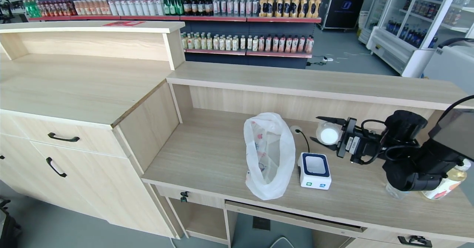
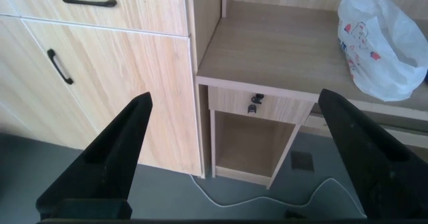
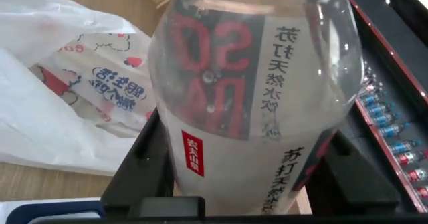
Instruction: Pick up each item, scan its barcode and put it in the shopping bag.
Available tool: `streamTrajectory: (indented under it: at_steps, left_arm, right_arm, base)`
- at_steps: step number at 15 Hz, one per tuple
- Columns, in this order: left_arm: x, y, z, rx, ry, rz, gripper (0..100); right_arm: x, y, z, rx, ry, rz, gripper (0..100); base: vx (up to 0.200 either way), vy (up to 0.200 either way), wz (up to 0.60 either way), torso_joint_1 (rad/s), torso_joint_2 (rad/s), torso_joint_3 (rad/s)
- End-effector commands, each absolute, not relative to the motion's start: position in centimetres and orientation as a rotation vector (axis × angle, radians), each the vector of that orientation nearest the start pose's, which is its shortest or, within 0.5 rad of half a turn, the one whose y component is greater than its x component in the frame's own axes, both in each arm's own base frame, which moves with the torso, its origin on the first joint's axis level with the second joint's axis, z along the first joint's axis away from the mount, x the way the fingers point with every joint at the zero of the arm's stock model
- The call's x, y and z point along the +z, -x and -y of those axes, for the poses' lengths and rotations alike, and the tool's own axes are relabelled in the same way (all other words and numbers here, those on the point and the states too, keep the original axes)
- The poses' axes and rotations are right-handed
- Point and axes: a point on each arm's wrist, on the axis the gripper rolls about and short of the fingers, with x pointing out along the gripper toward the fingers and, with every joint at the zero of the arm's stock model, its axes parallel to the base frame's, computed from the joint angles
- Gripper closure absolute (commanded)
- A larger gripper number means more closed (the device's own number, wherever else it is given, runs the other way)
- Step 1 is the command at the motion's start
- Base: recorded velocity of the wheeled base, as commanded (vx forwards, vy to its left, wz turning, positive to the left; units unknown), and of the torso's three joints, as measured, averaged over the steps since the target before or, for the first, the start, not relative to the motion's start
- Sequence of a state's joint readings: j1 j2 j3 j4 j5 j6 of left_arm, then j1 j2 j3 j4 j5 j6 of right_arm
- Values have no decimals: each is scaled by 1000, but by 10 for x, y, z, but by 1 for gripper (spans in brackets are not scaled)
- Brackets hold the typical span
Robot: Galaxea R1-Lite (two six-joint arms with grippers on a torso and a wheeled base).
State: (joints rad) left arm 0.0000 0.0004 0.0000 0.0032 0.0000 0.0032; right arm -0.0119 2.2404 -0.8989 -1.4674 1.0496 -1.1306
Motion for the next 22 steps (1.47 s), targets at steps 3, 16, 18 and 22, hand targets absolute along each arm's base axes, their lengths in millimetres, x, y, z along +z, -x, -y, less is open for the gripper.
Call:
streamTrajectory:
  at_steps: [3,16,18,22]
  left_arm:
    - [75,23,0,0,-3,-3,0]
    - [75,23,0,0,-3,-3,0]
    - [75,23,0,0,-3,-3,0]
    - [75,23,0,0,-3,-3,0]
  right_arm:
    - [57,-403,-13,865,1091,682,100]
    - [23,-408,-6,863,1139,655,100]
    - [20,-408,-7,871,1133,649,100]
    - [12,-409,-7,881,1121,636,100]
  base:
    - [0,0,0,0,0,0]
    - [0,0,0,0,0,0]
    - [0,0,0,0,0,0]
    - [0,0,0,0,0,0]
